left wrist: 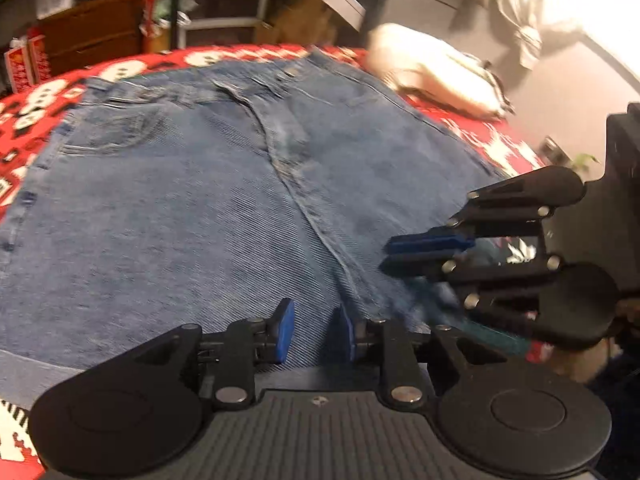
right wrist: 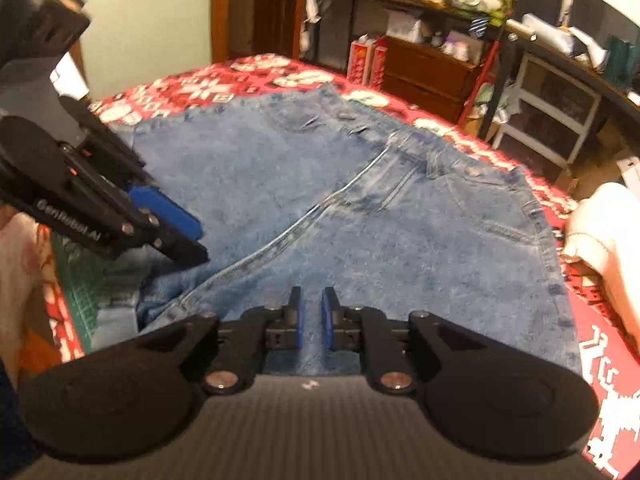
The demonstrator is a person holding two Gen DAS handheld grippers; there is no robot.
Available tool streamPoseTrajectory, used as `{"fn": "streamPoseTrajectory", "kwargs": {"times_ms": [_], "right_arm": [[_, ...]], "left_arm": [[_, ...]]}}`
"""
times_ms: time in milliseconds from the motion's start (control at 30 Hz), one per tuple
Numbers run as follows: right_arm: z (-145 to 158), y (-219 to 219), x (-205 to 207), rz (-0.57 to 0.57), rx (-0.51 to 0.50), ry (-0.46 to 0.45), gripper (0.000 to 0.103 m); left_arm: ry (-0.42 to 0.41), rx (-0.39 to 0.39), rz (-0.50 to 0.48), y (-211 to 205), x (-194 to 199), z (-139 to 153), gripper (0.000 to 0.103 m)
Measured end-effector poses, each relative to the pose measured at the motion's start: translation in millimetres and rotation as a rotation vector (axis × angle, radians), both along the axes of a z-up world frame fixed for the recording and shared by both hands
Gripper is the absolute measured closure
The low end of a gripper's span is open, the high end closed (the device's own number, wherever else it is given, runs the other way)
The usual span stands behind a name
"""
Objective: Fold clothes
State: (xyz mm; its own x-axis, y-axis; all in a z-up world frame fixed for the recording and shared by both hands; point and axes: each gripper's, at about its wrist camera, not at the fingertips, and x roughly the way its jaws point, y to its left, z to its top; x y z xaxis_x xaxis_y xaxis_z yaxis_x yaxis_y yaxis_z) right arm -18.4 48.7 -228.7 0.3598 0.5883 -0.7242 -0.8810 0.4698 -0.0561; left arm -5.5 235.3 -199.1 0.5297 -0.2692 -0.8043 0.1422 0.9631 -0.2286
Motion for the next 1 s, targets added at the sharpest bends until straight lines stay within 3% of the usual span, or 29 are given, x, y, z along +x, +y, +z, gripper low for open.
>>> {"fn": "streamPoseTrajectory", "kwargs": {"times_ms": [133, 267, 533, 733, 1000], "right_arm": [[-2, -2, -19, 0.06, 0.003, 0.021, 0.091], [0, -4, -33, 0.094, 0.003, 0.046, 0.093], [10, -28, -17, 0.003, 0.046, 0.091, 0.087], [3, -29, -18, 0.008, 0.023, 0.083, 0.084], [5, -18, -39, 0.064, -0.011, 0.063, 0.086]], "left_arm": [[0.039, -0.008, -0.038, 0, -2, 1, 0.081], [0.078, -0.059, -0.007, 10, -3, 4, 0.082], [0.081, -0.109, 0.095, 33, -23, 13, 0.081], [0.158, -0.056, 0.029, 14, -21, 8, 0.082], [0.17, 0.003, -0.01, -7, -27, 9, 0.082]]}}
